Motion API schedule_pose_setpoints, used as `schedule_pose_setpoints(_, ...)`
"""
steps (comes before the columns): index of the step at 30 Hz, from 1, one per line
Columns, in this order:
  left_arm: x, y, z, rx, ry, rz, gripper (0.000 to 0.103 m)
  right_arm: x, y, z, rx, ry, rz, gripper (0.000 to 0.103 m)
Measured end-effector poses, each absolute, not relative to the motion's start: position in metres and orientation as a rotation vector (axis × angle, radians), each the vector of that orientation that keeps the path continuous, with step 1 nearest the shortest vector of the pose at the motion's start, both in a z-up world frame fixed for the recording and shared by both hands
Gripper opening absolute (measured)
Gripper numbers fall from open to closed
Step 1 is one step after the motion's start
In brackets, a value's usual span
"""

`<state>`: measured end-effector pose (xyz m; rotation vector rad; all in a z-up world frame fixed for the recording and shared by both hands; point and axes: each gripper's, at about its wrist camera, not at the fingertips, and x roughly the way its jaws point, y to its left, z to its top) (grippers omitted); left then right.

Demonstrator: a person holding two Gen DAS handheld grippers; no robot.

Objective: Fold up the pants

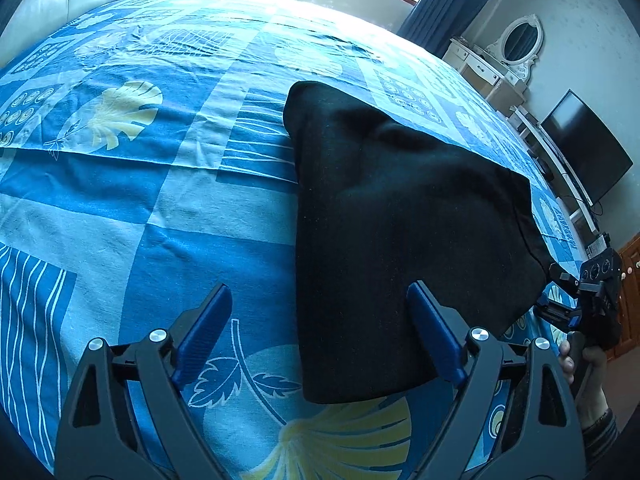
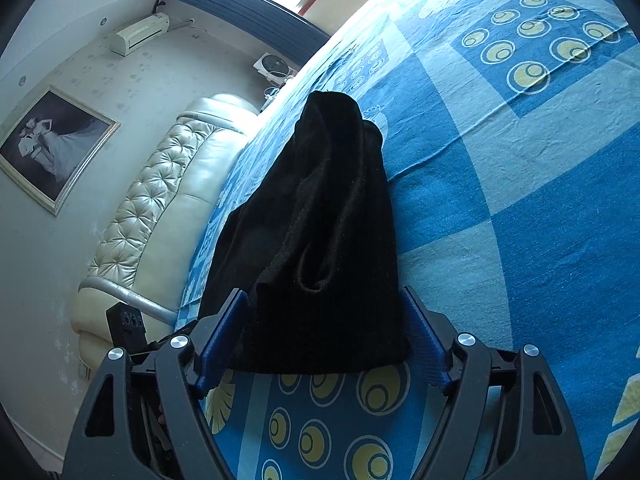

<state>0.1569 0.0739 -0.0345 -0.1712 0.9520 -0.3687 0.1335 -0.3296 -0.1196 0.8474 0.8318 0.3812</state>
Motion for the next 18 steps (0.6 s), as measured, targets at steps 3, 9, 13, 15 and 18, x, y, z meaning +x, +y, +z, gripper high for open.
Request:
schedule_pose_setpoints(3,0.1547,0.0754,-0.0341,-0.175,0.948,-0.363,0.090,0.1341,-0.3286,-0.1188,0.846,0.830,0.374,0.077)
schedule_pose_setpoints(9,0.1518,0.0779,-0.0329,-0.176,0.942,-0.356,0.090,0.1301,-0.3260,-0.1199,0.844,0.826,0.364,0.078)
schedule_pose_setpoints(13,0.1509,0.0783,-0.0327,-0.175,0.940,-0.355,0.090,0.1307,-0.3256,-0.1196,0.844,0.826,0.358,0.079)
schedule_pose_setpoints(15,0.1506,0.0786,-0.0325,-0.173,0.939,-0.354,0.090,0.1313,-0.3256,-0.1192,0.844,0.827,0.354,0.079)
schedule_pose_setpoints(18,0.1494,0.0796,-0.0329,-0.176,0.943,-0.356,0.090,0.1319,-0.3256,-0.1189,0.847,0.827,0.351,0.079)
